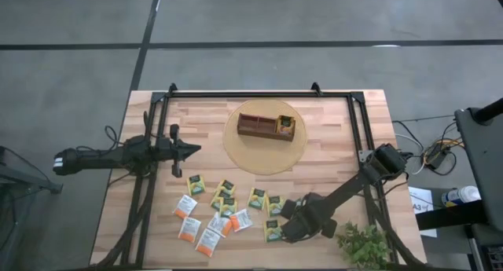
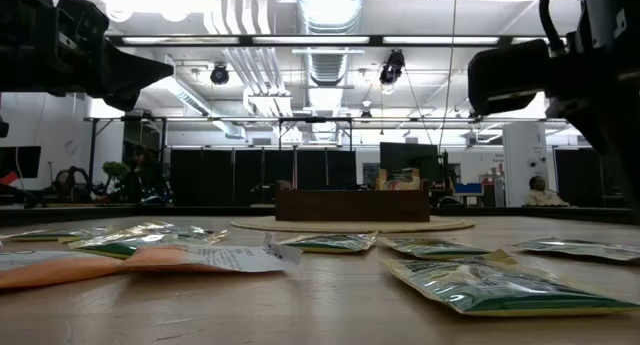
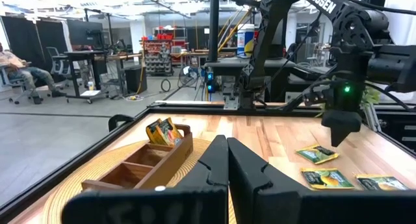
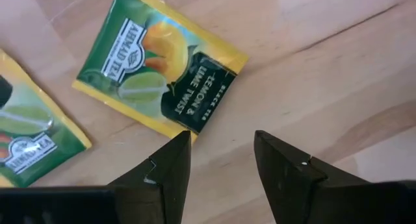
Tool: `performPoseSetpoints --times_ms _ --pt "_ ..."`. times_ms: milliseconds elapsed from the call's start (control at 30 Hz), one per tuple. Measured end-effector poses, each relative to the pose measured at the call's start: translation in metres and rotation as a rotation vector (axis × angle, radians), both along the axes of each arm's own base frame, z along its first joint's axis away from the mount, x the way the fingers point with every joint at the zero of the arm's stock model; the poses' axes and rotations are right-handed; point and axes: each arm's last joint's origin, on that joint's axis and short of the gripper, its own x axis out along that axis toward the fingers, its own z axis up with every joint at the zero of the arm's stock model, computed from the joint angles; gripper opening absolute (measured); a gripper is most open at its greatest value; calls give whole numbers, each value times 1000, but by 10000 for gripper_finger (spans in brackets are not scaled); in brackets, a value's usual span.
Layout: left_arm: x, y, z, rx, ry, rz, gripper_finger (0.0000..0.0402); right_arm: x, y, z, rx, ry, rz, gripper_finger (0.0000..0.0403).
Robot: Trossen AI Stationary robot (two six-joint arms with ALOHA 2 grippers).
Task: Pick & Place Tea
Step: Put the green tea bag into the middle section of wooden organizer
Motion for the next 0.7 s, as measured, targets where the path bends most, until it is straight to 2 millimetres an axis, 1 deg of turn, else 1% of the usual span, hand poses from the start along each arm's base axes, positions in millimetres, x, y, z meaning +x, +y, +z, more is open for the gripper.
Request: performPoseSetpoints --times_ms 200,400,500,700 --pt "0 0 0 0 1 0 0 2 0 -5 -8 -10 -13 169" --pt "0 0 0 0 2 0 0 -2 -5 -12 -31 9 -31 169" --pt "0 0 0 0 3 0 0 -1 -6 -19 -18 -11 -40 169" --pt "0 0 0 0 3 0 0 0 -11 -23 -40 -24 -53 169"
